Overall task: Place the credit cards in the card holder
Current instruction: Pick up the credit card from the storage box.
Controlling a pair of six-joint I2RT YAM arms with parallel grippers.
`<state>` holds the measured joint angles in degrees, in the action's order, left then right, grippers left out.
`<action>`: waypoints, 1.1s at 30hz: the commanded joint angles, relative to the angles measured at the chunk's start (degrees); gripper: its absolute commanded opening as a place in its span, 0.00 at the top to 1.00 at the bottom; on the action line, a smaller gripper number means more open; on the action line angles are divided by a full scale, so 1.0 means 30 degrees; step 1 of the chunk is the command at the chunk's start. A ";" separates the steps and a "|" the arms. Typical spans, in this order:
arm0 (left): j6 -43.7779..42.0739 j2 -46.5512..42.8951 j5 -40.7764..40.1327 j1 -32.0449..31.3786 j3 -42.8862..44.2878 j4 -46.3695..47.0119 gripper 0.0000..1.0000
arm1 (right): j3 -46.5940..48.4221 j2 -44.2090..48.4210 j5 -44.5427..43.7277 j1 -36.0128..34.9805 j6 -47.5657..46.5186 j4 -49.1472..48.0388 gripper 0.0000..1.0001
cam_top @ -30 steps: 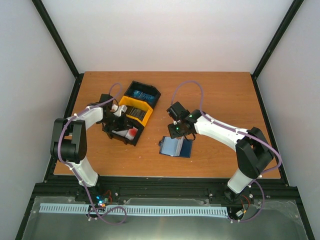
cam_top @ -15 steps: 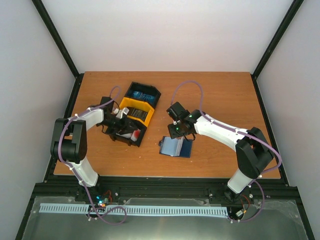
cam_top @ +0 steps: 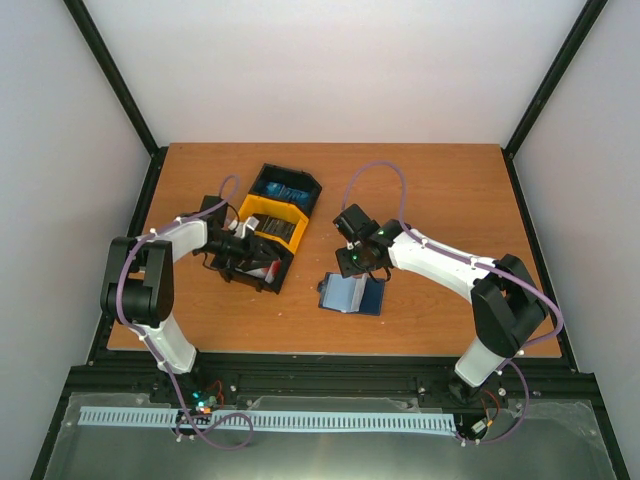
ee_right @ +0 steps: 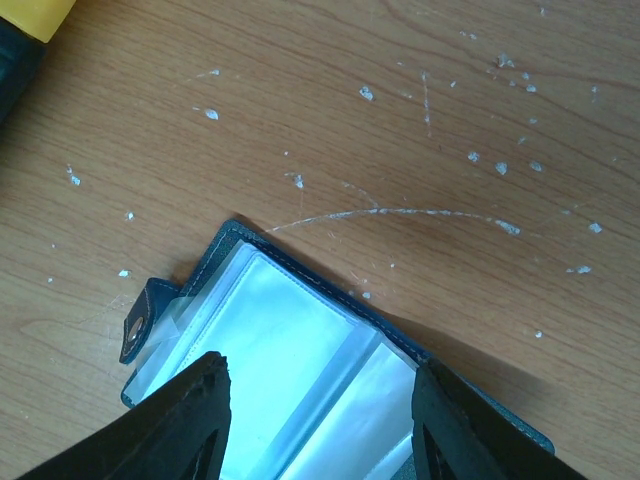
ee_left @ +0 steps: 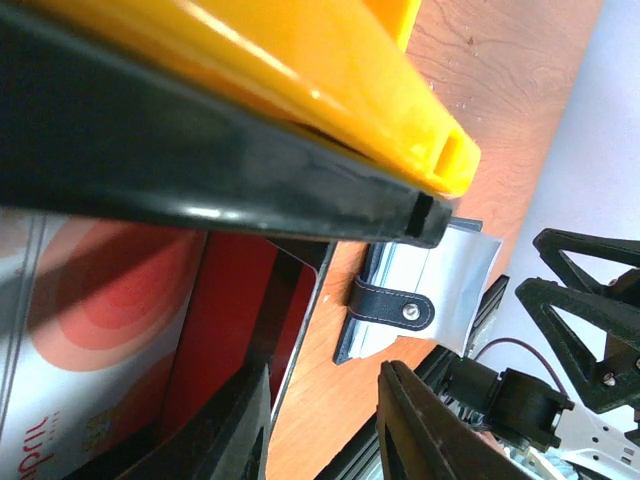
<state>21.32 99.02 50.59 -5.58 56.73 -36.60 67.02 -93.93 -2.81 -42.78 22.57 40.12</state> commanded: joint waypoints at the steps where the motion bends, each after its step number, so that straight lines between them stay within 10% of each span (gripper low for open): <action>1: 0.0510 0.0132 -0.0285 -0.0432 -0.0506 0.0407 0.69 | -0.0230 0.0021 -0.0386 -0.0123 0.0162 -0.0153 0.50; 33: -0.2654 -0.2804 -0.9022 -0.2209 0.2008 -0.2484 0.99 | 0.0304 0.1207 -0.1088 -0.0136 0.0503 -0.1012 0.50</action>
<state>15.55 95.18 27.42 -11.99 59.51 -40.34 66.70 -93.67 -4.29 -42.78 23.40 39.18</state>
